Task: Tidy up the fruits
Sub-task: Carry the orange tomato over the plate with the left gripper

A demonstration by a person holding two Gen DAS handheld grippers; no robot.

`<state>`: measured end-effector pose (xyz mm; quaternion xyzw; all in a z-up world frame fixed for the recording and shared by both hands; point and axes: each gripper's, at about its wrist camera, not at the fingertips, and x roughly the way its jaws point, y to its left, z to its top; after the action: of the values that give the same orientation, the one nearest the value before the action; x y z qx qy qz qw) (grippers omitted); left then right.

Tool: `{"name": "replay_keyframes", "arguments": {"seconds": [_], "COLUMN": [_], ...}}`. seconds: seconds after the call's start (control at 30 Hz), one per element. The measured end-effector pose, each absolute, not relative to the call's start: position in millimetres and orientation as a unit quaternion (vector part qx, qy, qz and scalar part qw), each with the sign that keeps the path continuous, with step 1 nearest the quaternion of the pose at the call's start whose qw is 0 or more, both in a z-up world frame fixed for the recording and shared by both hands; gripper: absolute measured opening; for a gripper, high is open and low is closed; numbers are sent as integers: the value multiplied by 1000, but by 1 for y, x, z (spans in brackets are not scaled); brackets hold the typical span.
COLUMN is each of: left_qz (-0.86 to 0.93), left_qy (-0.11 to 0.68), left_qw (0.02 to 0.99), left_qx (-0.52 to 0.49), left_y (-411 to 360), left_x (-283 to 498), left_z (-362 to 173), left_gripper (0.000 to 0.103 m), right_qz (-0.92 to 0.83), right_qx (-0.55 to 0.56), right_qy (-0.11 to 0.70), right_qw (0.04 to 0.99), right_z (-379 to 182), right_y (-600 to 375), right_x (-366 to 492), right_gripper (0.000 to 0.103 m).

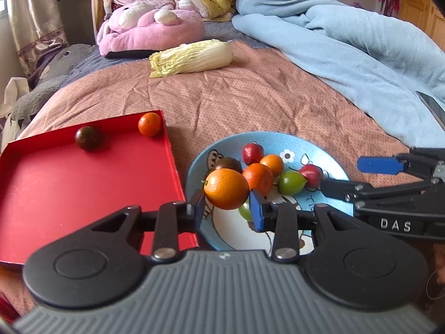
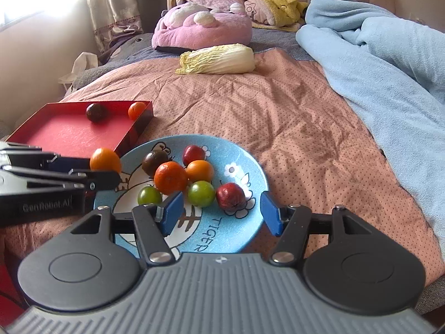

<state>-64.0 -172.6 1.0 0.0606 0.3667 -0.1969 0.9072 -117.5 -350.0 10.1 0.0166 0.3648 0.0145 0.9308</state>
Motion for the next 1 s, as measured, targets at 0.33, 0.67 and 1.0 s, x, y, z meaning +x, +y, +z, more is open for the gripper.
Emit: {"name": "replay_keyframes", "arguments": {"seconds": [0.33, 0.67, 1.0], "left_qz": [-229, -244, -250], "left_qy": [378, 374, 373], "left_qw": [892, 888, 889], "left_qx": [95, 108, 92], "left_y": [-199, -210, -209], "left_x": [-73, -75, -76], "left_z": [-14, -14, -6], "left_gripper": [38, 38, 42], "right_qz": [-1, 1, 0], "right_qx": [28, 39, 50], "right_qy": [337, 333, 325], "right_qw": [941, 942, 944], "right_z": [22, 26, 30], "right_y": [-355, -357, -360], "right_x": [-117, -117, -118], "right_gripper": [75, 75, 75]}}
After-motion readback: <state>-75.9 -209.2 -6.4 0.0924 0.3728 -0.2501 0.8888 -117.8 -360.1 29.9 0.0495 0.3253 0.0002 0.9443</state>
